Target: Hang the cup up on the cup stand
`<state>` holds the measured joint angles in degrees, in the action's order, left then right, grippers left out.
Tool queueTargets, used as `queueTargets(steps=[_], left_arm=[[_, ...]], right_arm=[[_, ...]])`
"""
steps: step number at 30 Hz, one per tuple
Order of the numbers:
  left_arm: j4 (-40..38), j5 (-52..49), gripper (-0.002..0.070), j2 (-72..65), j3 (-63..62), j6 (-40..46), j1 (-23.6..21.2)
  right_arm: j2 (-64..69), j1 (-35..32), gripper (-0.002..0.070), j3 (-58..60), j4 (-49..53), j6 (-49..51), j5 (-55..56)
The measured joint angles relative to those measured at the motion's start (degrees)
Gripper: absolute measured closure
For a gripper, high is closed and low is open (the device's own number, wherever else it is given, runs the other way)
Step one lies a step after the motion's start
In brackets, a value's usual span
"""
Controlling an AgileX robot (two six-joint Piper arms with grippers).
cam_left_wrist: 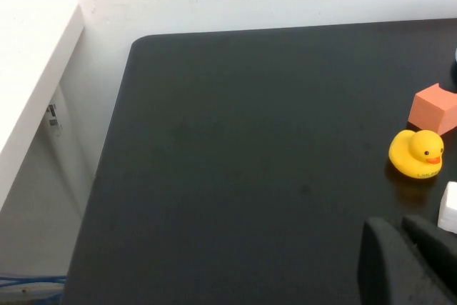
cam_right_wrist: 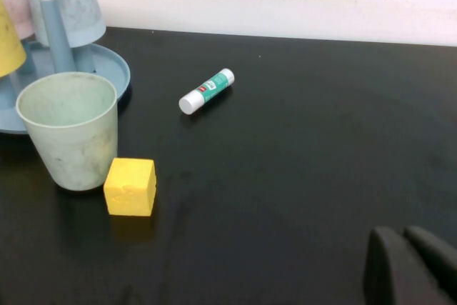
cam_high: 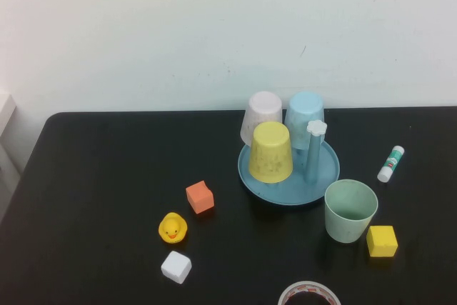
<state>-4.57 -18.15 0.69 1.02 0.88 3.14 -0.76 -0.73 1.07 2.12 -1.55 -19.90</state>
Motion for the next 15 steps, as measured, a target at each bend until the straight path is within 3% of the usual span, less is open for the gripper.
queueTargets(steps=[10,15], left_arm=[[1.70,3.49,0.0676,0.00,0.11,0.00,0.00],[2.38,21.53,0.0676,0.00,0.11,1.02,0.00]], right_arm=[[0.00,0.00,0.0678,0.00,0.66,-0.69,0.41],[0.00,0.00,0.0678,0.53,0.76,-0.75,8.14]])
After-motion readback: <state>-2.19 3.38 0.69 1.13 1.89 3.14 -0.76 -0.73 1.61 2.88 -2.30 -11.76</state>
